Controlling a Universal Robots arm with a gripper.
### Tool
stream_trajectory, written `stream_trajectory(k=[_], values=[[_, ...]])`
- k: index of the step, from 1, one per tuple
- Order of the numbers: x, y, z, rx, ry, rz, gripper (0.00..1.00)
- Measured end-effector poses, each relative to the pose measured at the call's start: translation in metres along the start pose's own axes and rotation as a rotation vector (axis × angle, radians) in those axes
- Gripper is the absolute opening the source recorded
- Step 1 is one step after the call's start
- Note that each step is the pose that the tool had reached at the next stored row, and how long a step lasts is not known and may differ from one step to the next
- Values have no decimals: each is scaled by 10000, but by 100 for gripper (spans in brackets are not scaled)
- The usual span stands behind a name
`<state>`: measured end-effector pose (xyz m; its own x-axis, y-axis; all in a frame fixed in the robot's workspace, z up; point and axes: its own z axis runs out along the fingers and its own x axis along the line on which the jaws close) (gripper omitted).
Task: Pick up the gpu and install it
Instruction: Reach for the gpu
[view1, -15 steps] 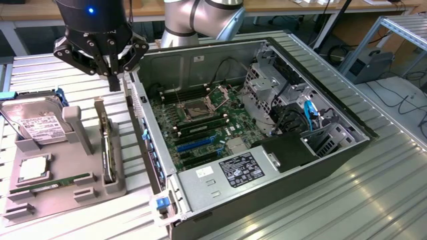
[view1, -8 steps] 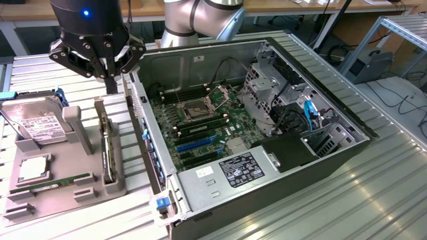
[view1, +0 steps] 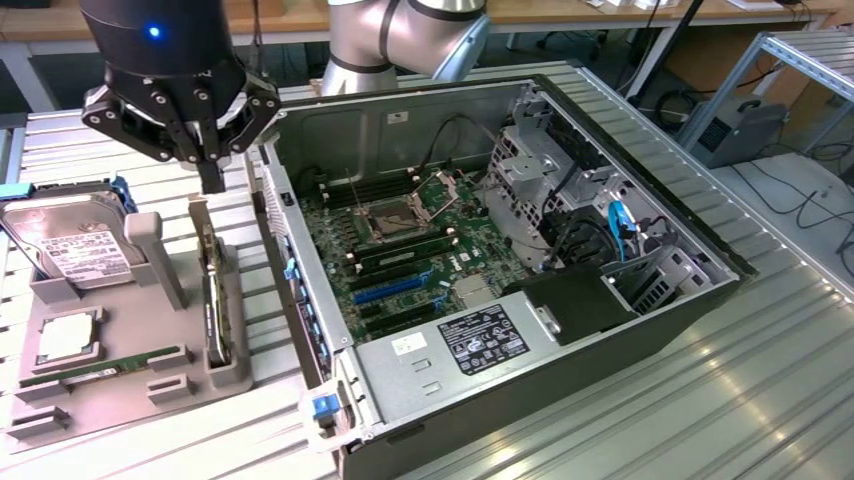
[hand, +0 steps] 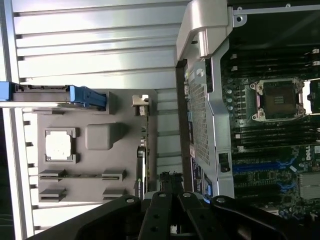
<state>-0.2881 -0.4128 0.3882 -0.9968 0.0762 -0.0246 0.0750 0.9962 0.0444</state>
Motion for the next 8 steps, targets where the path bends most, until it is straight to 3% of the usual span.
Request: stream_trajectory(k=[8], values=[[77, -66, 0, 0, 1, 2, 11]])
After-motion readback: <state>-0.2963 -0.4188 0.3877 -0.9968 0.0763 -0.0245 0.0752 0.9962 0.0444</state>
